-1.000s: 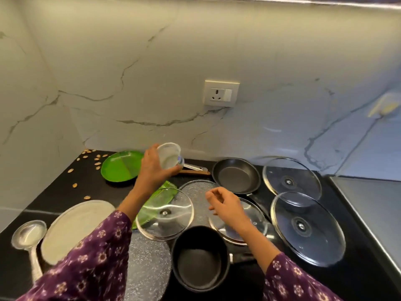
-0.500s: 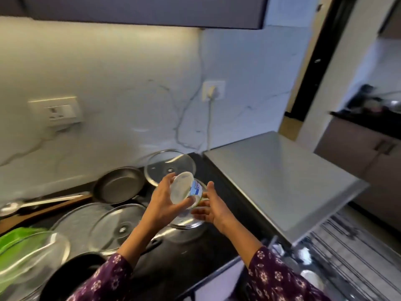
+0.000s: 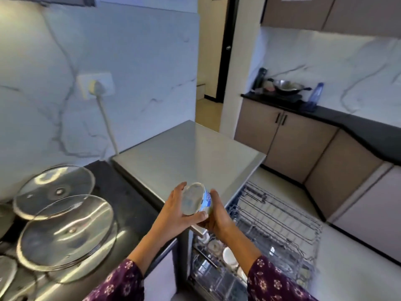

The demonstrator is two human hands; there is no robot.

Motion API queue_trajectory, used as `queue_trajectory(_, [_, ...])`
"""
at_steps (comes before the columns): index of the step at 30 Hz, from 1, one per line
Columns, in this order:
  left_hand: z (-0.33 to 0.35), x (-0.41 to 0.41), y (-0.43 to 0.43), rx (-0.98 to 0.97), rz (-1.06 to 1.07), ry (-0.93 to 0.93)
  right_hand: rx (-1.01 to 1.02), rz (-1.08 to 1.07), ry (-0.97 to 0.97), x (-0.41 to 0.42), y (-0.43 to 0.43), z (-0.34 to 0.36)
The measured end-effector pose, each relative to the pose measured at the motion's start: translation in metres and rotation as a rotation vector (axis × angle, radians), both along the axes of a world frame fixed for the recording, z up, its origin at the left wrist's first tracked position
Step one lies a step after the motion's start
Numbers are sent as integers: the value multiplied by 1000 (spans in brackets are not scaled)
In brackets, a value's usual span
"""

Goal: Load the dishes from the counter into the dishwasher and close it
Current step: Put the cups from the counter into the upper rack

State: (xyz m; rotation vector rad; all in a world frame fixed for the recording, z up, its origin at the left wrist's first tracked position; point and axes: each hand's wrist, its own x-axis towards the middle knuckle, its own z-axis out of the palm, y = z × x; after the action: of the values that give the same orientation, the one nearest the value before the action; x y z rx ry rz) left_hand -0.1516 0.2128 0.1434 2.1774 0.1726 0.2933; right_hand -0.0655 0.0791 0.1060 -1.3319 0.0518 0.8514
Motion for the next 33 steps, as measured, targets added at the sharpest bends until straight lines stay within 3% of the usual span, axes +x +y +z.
queue_trajectory(7, [-35,51,-41,76,-29,103,-262,-362,-81,54,-86,-41])
queue_trajectory(11, [-65,83,-55,159,-42,146,-536,-389,-198,81,-125,-78])
queue_trajectory(26, [-146,151,-61,324,-22,84,-1121,263,-646,143,-150,-211])
queue_trajectory(33, [-169,156,-60,344,-30,73,-1176,515,-639,152,-147,-264])
